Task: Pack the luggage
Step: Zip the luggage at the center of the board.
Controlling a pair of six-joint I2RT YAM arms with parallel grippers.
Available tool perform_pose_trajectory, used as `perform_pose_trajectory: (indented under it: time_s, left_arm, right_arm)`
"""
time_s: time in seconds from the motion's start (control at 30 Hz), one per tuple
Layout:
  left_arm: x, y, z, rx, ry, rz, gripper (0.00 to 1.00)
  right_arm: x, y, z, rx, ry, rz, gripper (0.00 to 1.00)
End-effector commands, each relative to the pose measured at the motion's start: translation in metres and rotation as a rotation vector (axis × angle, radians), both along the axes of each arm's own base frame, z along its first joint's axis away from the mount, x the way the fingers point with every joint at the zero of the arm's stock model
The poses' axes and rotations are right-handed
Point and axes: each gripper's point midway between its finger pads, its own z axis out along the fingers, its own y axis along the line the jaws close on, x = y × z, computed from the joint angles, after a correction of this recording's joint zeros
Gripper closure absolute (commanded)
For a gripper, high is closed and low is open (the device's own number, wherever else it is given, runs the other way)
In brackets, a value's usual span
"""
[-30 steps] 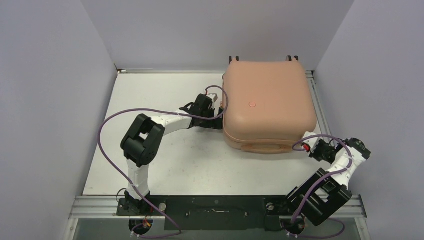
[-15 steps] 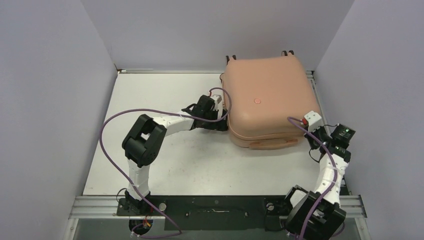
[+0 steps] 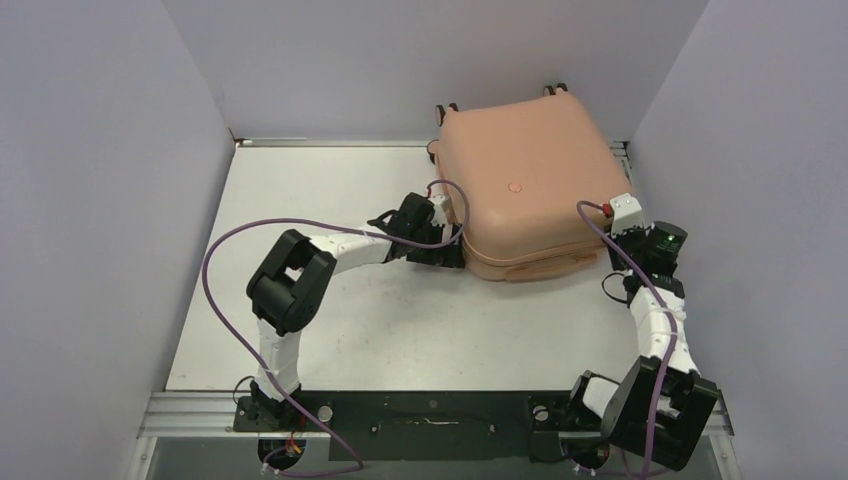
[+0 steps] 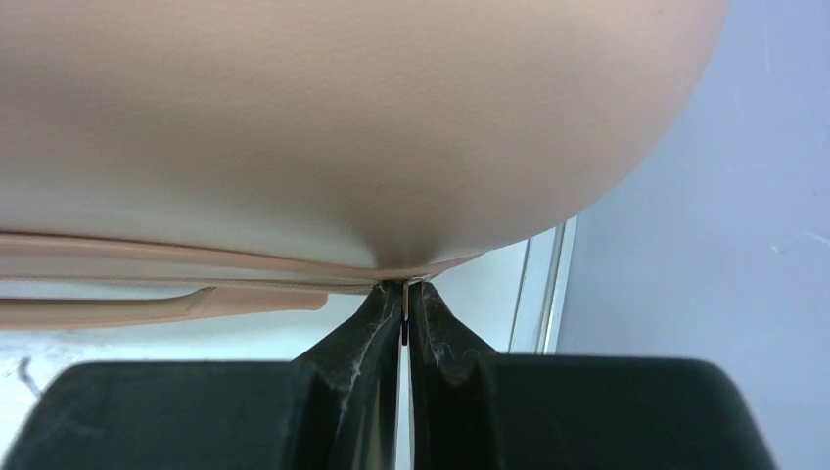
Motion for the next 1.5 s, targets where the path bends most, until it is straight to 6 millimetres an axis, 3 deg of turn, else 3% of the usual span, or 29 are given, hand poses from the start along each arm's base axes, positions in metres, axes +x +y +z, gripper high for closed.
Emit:
perform_pose_trajectory:
  time_s: [0.0,0.17,0.27,0.6,1.0,1.2,1.47]
  left_arm:
    - [-0.022,-0.019,-0.009,-0.035,0.057,-0.081,0.04]
    - [-0.019,-0.021,-0.008,-0.032,0.051,-0.085,0.04]
    - [-0.018,-0.023,-0.008,-0.032,0.049,-0.087,0.04]
    - [-0.029,-0.044,-0.013,-0.023,0.061,-0.133,0.04]
    - [-0.042,-0.059,-0.016,-0.014,0.068,-0.190,0.04]
    - [-0.052,-0.067,-0.019,-0.011,0.079,-0.231,0.04]
    - [-0.066,-0.078,-0.021,-0.017,0.083,-0.283,0.04]
  right_arm:
    - [-0.014,0.065,0.038,0.093,-0.080,0.237,0.95]
    - [-0.056,0.086,0.020,0.104,0.059,0.348,0.95]
    - [-0.067,0.095,0.016,0.125,0.086,0.388,0.95]
    - [-0.052,0.122,0.038,0.275,0.038,0.411,0.95]
    - [-0.068,0.200,0.039,0.290,0.088,0.710,0.95]
    - [-0.083,0.253,0.034,0.271,0.121,0.891,0.95]
    - [-0.073,0.294,0.053,0.217,0.099,1.008,0.95]
